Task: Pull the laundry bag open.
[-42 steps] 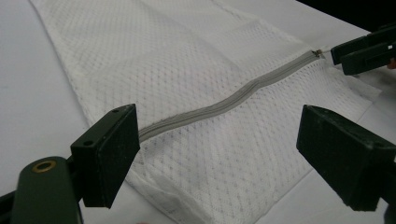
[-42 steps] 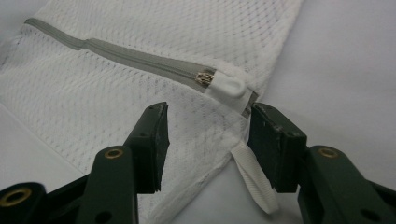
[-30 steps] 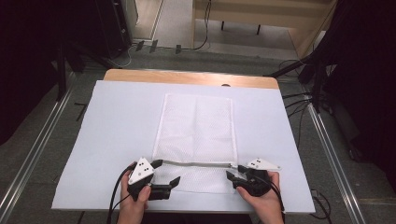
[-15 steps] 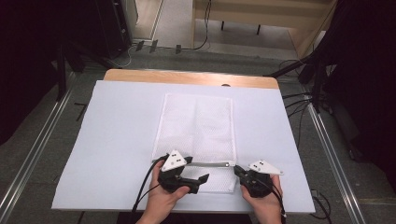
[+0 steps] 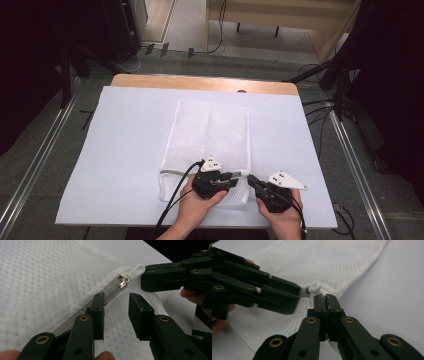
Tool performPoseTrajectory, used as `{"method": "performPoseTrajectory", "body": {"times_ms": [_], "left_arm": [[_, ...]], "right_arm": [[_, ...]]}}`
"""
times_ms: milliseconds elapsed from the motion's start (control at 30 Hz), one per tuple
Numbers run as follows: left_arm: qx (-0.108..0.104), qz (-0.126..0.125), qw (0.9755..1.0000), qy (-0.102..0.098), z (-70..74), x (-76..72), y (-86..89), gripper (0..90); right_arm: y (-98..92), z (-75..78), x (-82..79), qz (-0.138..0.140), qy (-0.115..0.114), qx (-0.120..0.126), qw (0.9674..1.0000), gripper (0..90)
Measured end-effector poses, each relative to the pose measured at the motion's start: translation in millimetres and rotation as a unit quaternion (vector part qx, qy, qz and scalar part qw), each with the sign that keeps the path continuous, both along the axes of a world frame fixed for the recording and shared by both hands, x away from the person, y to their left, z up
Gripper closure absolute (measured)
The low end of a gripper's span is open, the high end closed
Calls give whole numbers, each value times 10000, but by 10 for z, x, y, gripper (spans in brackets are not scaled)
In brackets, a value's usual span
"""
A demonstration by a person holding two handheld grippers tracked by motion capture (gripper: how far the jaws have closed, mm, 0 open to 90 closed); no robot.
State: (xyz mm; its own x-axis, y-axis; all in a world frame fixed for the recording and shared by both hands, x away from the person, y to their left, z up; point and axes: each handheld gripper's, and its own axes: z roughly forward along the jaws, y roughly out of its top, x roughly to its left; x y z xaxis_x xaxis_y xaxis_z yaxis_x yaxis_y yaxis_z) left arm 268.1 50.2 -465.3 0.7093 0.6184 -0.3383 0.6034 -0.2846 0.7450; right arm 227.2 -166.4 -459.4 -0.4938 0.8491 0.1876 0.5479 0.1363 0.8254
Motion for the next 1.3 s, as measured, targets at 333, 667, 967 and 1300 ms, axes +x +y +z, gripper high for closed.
{"method": "performPoseTrajectory", "body": {"times_ms": [333, 667, 967, 1300], "left_arm": [[-194, -78, 9998, 42, 12, 24, 37, 655], [-378, -103, 9990, 227, 24, 46, 76, 748], [-338, -92, 9989, 296, 19, 61, 99, 843], [-122, -58, 9994, 311, 6, 52, 84, 876]], "right_arm": [[95, 39, -37, 315, -202, 16, 9993, 900], [94, 34, -40, 263, -188, -1, 9995, 900], [64, 43, -36, 272, -183, 110, 9994, 900], [69, 45, -34, 182, -111, -43, 9998, 900]]}}
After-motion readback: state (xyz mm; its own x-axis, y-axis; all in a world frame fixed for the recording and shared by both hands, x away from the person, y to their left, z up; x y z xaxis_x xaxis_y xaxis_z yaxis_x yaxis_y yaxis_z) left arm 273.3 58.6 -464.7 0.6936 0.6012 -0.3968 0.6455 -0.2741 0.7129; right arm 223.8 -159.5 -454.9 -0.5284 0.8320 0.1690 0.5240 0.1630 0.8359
